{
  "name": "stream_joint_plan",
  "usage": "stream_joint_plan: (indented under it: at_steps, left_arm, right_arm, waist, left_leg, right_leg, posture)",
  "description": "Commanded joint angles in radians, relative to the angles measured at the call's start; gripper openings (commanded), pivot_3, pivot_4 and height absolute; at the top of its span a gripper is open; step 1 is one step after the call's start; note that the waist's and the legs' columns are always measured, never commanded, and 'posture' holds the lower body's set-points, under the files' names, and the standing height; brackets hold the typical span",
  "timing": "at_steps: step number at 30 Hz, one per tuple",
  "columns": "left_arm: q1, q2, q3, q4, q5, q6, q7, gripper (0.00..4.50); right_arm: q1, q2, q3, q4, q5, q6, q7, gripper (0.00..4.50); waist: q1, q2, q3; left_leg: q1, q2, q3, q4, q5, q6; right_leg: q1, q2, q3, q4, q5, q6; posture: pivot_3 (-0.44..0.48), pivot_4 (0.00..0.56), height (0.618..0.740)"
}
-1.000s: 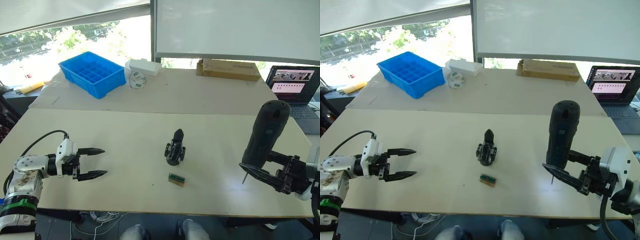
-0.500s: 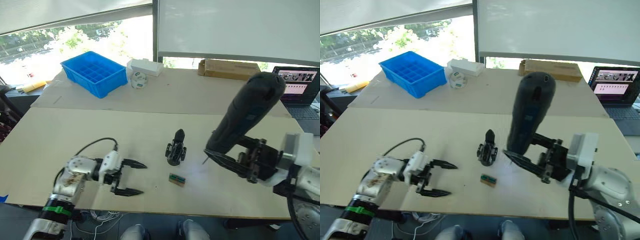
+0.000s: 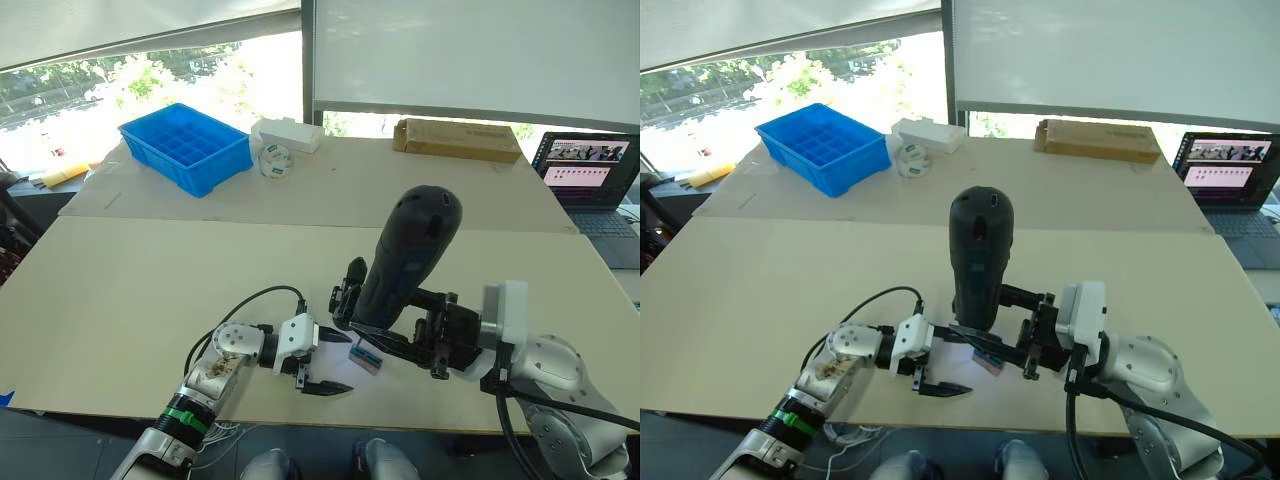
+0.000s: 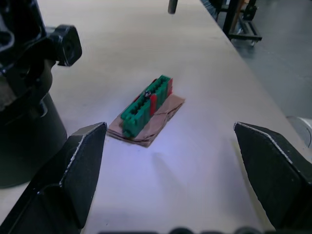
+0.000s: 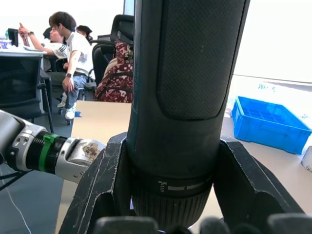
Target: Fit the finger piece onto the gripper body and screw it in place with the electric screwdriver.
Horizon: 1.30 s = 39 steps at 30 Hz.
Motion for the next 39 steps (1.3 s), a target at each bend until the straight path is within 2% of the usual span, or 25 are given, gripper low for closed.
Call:
stream_joint_plan:
  at_steps: [1, 9, 39]
  left_arm:
    - [0.024, 0.021, 0.008, -0.016, -0.01, 0.006, 0.007, 4.41]
    - [0.011, -0.006, -0.011, 0.032, 0.013, -0.011, 0.054, 4.41]
    - [0.02, -0.009, -0.037, 0.026, 0.022, 0.017, 0.078, 4.41]
  right_arm:
    - [-0.016, 0.005, -0.014, -0.021, 0.006, -0.048, 0.001, 1.94]
    - [0.001, 0.002, -0.031, 0.043, -0.015, -0.078, 0.023, 1.94]
    - [0.067, 0.03, 0.014, 0.125, -0.113, -0.194, 0.06, 1.94]
  waist:
    - [0.0, 0.0, 0.0]
    - [0.001, 0.0, 0.0]
    - [0.004, 0.001, -0.001]
  left_leg:
    - [0.0, 0.0, 0.0, 0.0, 0.0, 0.0]
    - [0.001, 0.0, 0.0, 0.0, 0.0, 0.0]
    - [0.002, 0.0, -0.002, 0.004, -0.001, 0.001]
  right_leg:
    - [0.0, 0.0, 0.0, 0.0, 0.0, 0.0]
    - [0.001, 0.0, 0.0, 0.001, 0.0, 0.0]
    - [0.005, -0.001, -0.001, 0.001, 0.0, 0.0]
  posture:
    - [0.0, 0.15, 0.74]
    - [0.0, 0.15, 0.74]
    - [0.0, 0.15, 0.74]
